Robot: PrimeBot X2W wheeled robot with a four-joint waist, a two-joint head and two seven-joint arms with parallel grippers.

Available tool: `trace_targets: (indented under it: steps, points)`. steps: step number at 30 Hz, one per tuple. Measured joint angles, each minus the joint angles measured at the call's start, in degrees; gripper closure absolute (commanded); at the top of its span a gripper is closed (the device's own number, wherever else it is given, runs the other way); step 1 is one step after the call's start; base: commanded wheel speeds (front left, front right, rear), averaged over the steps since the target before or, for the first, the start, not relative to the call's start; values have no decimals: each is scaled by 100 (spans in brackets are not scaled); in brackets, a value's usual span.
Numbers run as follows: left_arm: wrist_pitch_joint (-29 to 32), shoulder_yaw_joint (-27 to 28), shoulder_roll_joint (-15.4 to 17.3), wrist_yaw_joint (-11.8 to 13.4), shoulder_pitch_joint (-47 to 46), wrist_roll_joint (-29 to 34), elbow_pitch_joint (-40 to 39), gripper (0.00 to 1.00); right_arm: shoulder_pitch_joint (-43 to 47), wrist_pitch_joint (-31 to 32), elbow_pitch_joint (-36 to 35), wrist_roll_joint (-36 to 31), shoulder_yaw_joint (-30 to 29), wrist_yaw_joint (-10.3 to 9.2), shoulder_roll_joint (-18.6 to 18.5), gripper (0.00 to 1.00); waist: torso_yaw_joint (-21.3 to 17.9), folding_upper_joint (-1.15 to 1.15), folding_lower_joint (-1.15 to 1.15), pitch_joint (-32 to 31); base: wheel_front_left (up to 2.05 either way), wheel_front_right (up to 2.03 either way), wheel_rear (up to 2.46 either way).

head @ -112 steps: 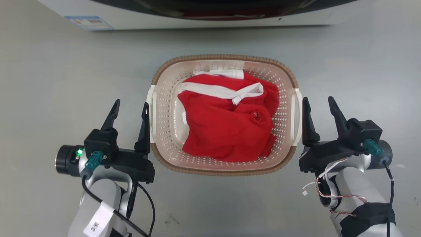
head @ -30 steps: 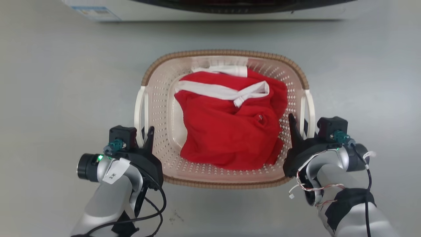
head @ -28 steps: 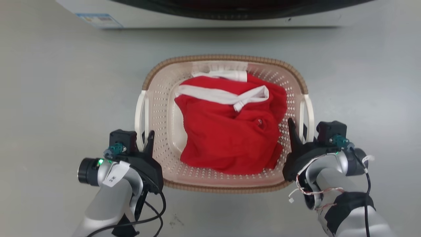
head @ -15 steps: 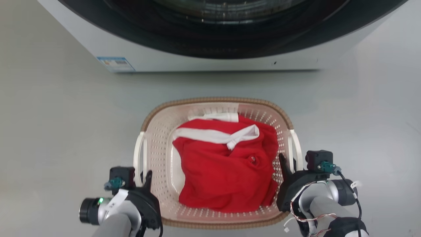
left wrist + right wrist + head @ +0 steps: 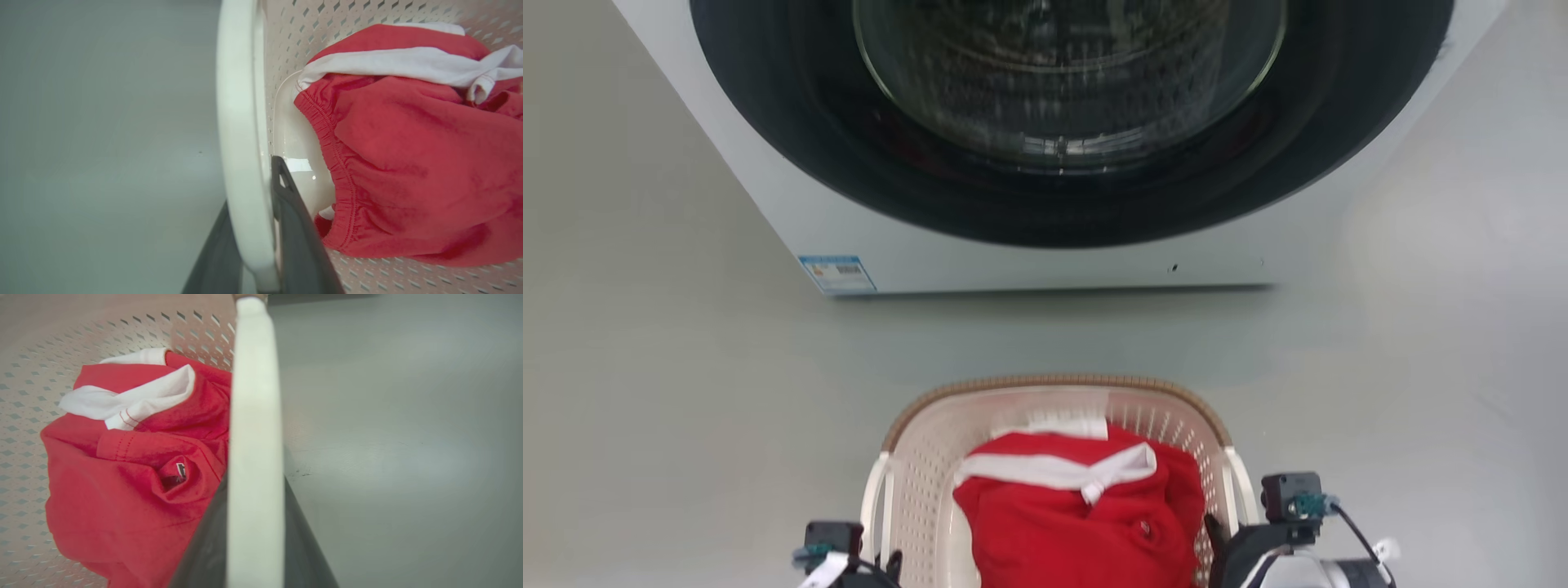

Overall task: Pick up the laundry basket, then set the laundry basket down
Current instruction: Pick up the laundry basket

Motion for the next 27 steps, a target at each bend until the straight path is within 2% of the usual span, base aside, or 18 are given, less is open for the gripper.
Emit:
trace_targets:
  steps: [15, 27]
  points:
    - [500, -318, 35, -48, 973, -320, 42, 100, 890, 761, -5, 738, 561, -99, -1, 100, -86, 0, 0, -1275, 0, 0, 0]
    - [758, -525, 71, -40, 1527, -512, 1, 100, 1412, 1057, -80, 1134, 900, -216, -4, 100, -106, 0, 0, -2134, 0, 0, 0]
